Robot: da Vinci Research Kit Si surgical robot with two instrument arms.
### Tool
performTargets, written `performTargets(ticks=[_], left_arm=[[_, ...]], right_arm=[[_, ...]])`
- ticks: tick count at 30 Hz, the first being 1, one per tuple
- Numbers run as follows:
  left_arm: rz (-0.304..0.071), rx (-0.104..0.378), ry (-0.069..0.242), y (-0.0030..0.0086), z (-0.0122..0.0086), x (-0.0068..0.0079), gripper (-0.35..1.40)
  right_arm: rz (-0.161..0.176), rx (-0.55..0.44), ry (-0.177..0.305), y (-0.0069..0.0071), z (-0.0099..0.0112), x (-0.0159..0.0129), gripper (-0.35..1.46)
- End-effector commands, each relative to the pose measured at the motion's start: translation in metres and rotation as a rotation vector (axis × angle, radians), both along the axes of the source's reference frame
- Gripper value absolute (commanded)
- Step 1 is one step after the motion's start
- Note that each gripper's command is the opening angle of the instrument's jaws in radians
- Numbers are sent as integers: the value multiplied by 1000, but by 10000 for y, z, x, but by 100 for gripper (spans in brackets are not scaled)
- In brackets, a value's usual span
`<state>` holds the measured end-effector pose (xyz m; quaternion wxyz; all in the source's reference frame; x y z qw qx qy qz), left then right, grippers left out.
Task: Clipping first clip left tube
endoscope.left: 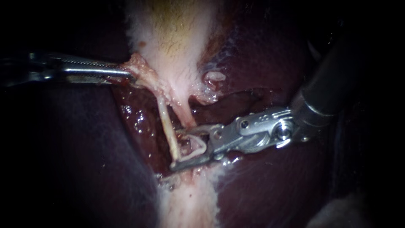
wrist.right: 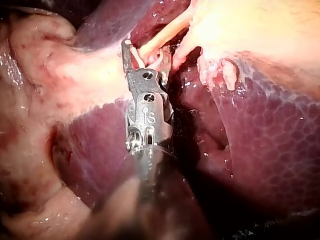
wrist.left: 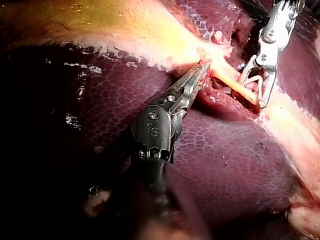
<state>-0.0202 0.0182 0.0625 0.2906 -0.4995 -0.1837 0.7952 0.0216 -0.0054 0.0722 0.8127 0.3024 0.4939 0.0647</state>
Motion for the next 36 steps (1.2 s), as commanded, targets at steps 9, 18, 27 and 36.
performTargets(ticks=[9, 18, 27, 36], left_arm=[[0, 0, 0, 0, 0, 0, -35], [0, 0, 0, 1, 0, 0, -35], [0, 0, 0, 1, 2, 0, -35], [0, 0, 0, 2, 2, 0, -35]], right_arm=[[-70, 8, 130, -22, -9, 7, 49], [-118, 63, 208, -44, -35, 18, 46], [-145, 76, 236, -56, -48, 31, 44], [-137, 72, 235, -56, -42, 32, 38]])
